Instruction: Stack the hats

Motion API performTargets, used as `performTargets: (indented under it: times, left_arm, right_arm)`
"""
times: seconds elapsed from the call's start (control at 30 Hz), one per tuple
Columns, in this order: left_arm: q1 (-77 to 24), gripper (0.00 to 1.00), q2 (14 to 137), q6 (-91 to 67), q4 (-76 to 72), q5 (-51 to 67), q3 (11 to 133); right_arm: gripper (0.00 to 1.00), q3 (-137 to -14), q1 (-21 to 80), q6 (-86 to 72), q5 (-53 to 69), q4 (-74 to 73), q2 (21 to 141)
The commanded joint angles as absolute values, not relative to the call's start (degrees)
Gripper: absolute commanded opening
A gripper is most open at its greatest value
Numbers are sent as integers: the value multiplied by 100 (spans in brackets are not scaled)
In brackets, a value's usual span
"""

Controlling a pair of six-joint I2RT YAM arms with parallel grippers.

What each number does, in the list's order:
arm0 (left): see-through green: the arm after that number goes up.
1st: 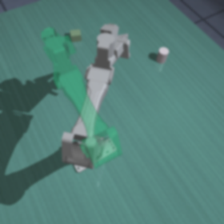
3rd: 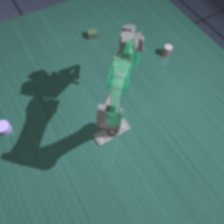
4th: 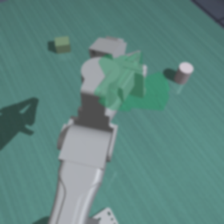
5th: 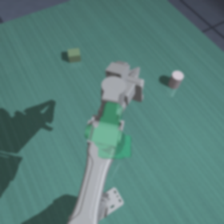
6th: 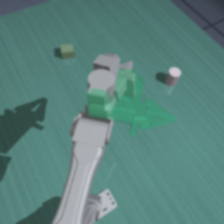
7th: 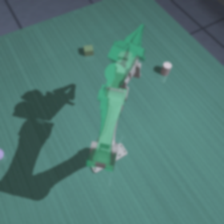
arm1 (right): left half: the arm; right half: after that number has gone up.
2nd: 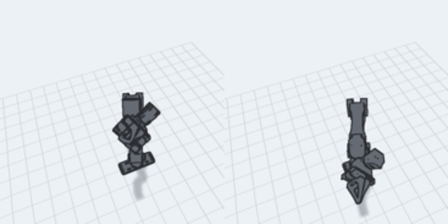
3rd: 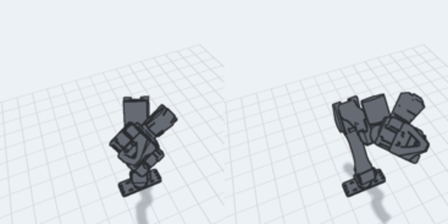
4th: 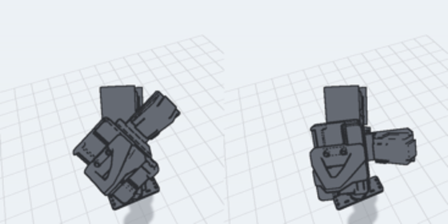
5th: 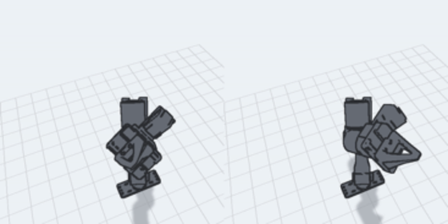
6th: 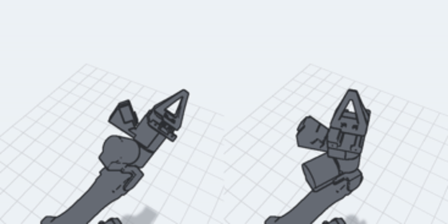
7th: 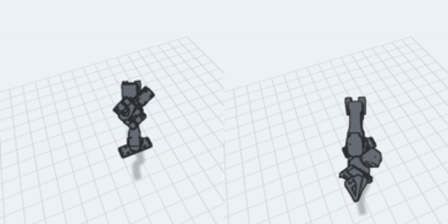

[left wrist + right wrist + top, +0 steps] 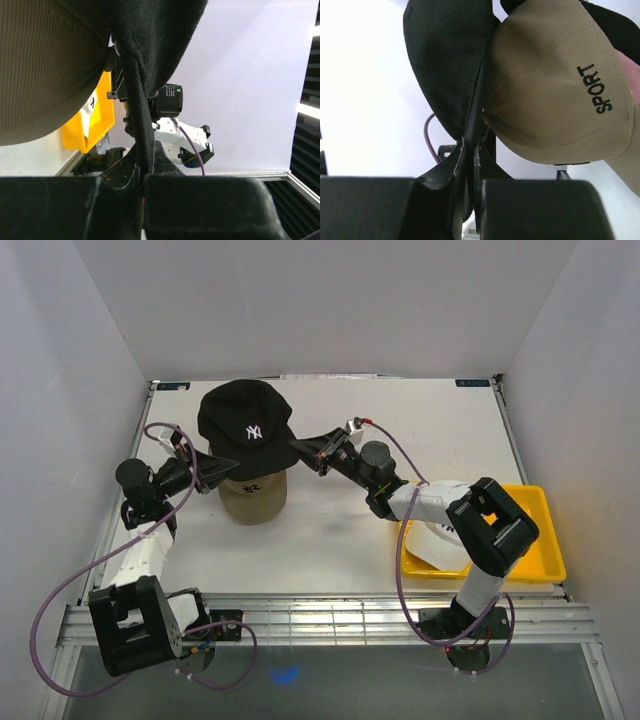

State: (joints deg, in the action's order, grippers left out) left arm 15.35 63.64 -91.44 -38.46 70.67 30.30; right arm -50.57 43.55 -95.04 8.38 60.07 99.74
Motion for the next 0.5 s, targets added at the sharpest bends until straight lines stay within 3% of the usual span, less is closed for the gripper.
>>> performTargets:
  times: [0.0,0.47]
  left_arm:
    - [1679,0,6109,-8808,-3657,6829,2945]
    - [2118,0,5652,-7963,-2426,6548,2602]
  right_arm:
    - [8,-5255,4491,-8396,1230,5549,9581]
    - [8,-5774,4887,-7137,1723,4017,9852]
